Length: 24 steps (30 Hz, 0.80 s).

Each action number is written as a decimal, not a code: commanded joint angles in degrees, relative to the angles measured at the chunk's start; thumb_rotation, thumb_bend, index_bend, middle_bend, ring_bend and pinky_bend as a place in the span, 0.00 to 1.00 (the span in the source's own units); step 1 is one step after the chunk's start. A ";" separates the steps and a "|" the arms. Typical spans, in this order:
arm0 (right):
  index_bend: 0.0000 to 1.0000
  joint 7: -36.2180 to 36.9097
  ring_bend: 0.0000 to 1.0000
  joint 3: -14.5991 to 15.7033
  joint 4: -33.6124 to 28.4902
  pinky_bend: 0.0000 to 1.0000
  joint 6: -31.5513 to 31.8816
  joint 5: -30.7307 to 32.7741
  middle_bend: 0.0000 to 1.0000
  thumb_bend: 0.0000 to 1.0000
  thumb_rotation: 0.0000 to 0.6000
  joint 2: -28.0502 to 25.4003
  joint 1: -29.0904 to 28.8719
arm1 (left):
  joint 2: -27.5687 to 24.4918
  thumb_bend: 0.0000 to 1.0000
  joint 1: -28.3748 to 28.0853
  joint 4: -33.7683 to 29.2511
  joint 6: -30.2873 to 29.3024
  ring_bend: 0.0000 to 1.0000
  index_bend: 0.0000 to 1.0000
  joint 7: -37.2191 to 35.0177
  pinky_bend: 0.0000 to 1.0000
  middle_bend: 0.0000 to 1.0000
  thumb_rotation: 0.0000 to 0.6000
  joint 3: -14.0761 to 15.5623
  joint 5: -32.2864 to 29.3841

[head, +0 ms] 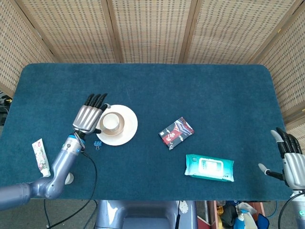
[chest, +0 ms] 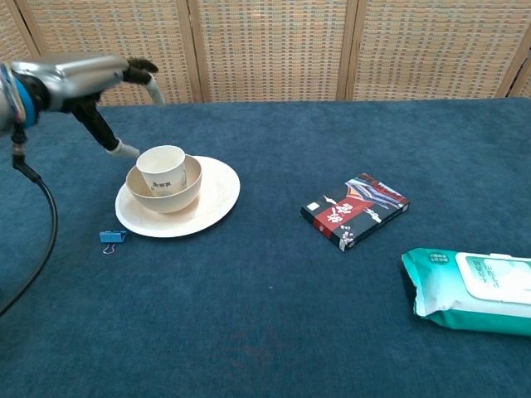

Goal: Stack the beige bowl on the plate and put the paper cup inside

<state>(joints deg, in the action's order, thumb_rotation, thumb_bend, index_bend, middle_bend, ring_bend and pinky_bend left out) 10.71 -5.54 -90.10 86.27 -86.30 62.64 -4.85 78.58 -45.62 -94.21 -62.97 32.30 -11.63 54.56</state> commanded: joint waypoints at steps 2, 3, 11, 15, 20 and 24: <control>0.00 -0.83 0.00 0.13 -0.21 0.00 0.33 -0.44 0.00 0.15 1.00 0.23 0.01 | -7.32 0.18 4.61 -6.76 -6.44 0.00 0.20 -4.00 0.00 0.00 1.00 -0.65 5.97; 0.00 -1.02 0.00 0.17 -0.25 0.00 0.31 -0.47 0.00 0.15 1.00 0.27 0.01 | -8.62 0.18 5.69 -7.87 -7.77 0.00 0.18 -4.55 0.00 0.00 1.00 -0.40 6.93; 0.00 -2.89 0.00 0.28 -0.51 0.00 0.26 -0.69 0.00 0.15 1.00 0.78 -0.16 | -15.01 0.17 18.00 -12.90 -19.43 0.00 0.13 -2.73 0.00 0.00 1.00 8.89 15.38; 0.00 -4.96 0.00 0.52 -0.78 0.00 0.59 -1.54 0.00 0.15 1.00 1.46 -0.31 | -11.54 0.17 26.66 -9.17 -28.84 0.00 0.13 -5.01 0.00 0.00 1.00 14.87 22.87; 0.00 -6.07 0.00 0.64 -0.85 0.00 0.53 -1.79 0.00 0.15 1.00 1.86 -0.46 | -9.16 0.17 31.24 -5.66 -32.14 0.00 0.13 -7.95 0.00 0.00 1.00 17.16 26.27; 0.00 -6.58 0.00 0.73 -0.94 0.00 0.48 -1.88 0.00 0.15 1.00 1.99 -0.49 | -8.23 0.17 33.15 -4.36 -33.17 0.00 0.13 -9.05 0.00 0.00 1.00 17.65 27.14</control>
<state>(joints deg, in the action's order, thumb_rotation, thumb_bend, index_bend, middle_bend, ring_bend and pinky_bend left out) 4.13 -4.82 -91.03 86.75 -88.18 64.62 -5.34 70.00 -12.86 -98.90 -95.85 23.63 5.78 81.42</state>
